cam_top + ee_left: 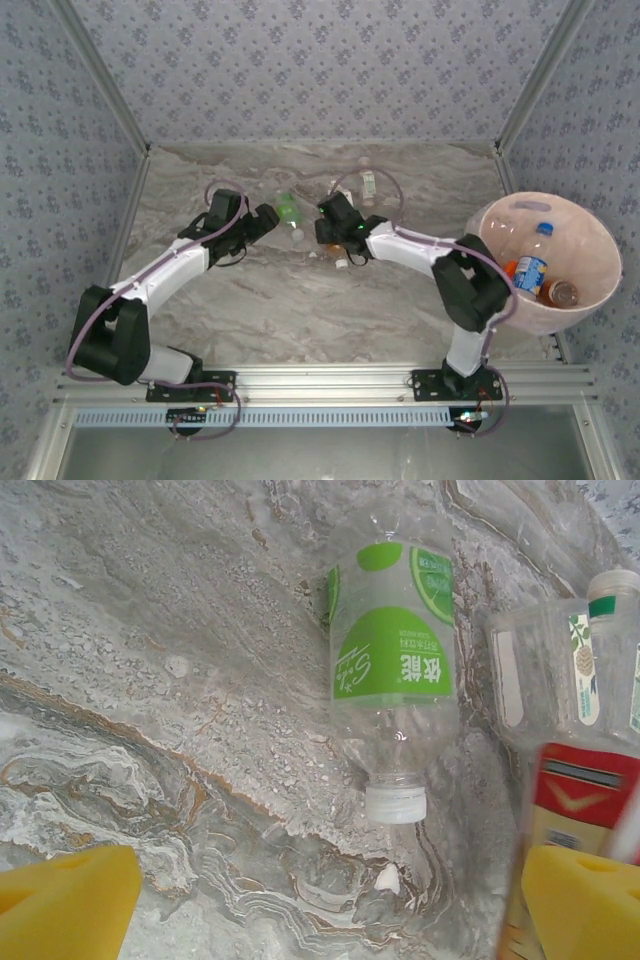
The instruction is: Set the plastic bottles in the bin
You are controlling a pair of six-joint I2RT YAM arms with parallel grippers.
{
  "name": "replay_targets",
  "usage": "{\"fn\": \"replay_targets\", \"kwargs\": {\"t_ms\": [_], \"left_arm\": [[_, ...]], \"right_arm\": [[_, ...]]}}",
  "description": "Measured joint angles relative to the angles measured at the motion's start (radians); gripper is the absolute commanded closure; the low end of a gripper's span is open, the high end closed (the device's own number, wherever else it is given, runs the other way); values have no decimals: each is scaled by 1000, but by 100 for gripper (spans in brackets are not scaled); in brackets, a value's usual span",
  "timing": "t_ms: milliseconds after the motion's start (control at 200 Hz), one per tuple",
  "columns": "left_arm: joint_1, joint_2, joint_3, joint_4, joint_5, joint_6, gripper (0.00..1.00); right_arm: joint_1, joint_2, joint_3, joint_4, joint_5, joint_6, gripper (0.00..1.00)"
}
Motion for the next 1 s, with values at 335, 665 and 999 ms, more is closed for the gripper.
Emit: {"fn": "replay_targets", "kwargs": {"t_ms": [335,665,999], "left_arm": [[0,36,1,11,42,-1,2],[-5,57,17,34,67,-4,2],[-37,107,67,35,77,-4,2]], "right_arm": [[0,-303,-128,90,32,-113,44],[0,-457,-85,24,93,-228,47],[-18,-667,-19,-97,149,-317,46]]}}
